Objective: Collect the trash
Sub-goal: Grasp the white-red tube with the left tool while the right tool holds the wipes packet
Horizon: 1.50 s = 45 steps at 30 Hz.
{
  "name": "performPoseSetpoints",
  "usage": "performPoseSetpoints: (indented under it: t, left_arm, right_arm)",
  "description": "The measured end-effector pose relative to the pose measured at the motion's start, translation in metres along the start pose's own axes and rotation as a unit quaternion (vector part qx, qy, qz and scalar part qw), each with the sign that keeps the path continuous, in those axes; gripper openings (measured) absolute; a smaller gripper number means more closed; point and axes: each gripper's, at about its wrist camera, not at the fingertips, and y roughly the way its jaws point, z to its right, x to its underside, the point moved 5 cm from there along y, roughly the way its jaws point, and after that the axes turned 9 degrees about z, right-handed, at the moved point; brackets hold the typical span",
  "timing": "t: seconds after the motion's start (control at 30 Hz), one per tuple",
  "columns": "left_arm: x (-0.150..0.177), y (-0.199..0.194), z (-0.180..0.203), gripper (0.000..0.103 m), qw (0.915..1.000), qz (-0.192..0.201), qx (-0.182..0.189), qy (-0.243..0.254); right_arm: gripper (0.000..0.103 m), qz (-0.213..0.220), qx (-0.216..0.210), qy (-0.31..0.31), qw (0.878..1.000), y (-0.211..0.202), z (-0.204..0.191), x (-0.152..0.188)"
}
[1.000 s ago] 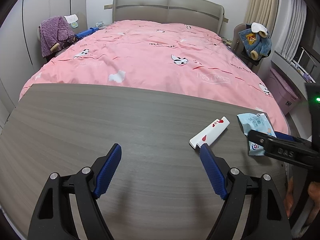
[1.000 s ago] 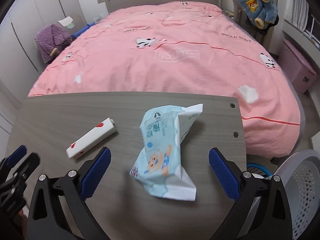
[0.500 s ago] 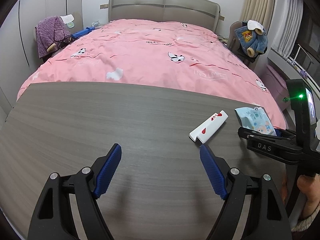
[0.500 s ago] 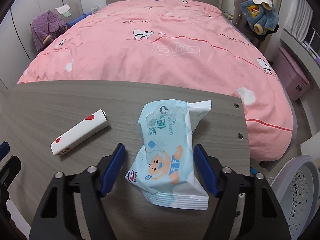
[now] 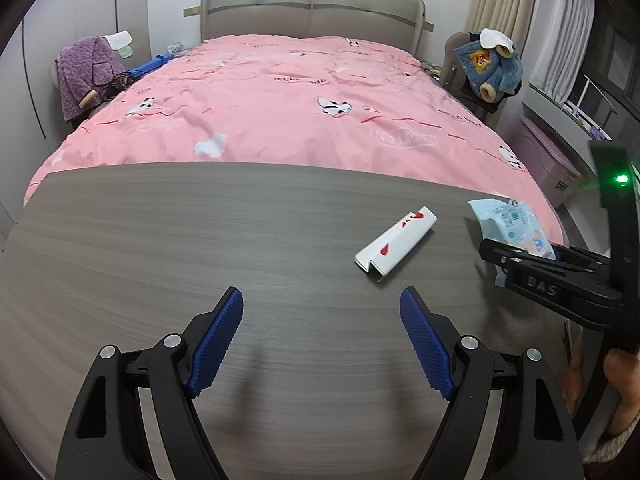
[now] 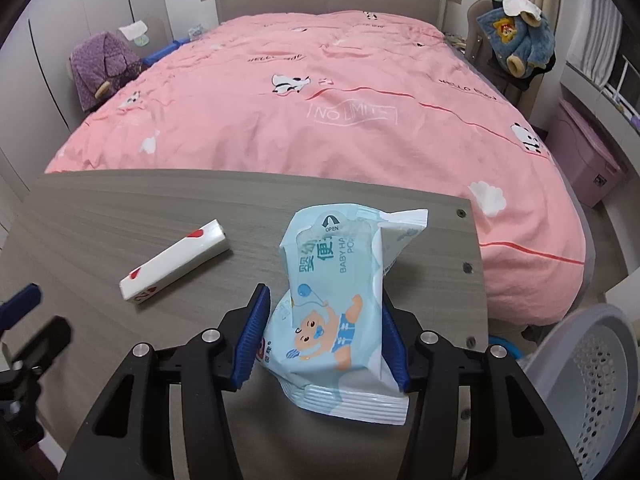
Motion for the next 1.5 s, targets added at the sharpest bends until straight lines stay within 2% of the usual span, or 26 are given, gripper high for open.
performPoseSetpoints:
  t: [0.53, 0.8, 1.03, 1.33, 1.5]
  left_arm:
    - [-0.015, 0.027, 0.038, 0.077, 0.9979, -0.015, 0.043, 0.047]
    - [-0.021, 0.053, 0.055, 0.077, 0.9949, -0.032, 0.046, 0.084]
    - [-0.023, 0.074, 0.059, 0.077, 0.9942, -0.052, 0.047, 0.082]
    - [-0.025, 0.083, 0.064, 0.077, 0.9928, -0.052, 0.046, 0.097]
    - [-0.022, 0.084, 0.069, 0.064, 0.9911, -0.060, 0.057, 0.104]
  right_arm:
    - [0.051, 0.020, -0.010, 0.041, 0.999, -0.069, 0.011, 0.034]
    - [0.051, 0.022, -0.014, 0.057, 0.998, -0.079, 0.018, 0.040]
    - [0.051, 0.030, -0.013, 0.073, 0.997, -0.085, 0.029, 0.037]
    - [0.051, 0.035, -0.013, 0.086, 0.996, -0.088, 0.037, 0.036]
    - [0.051, 0.040, -0.016, 0.090, 0.995, -0.092, 0.039, 0.034]
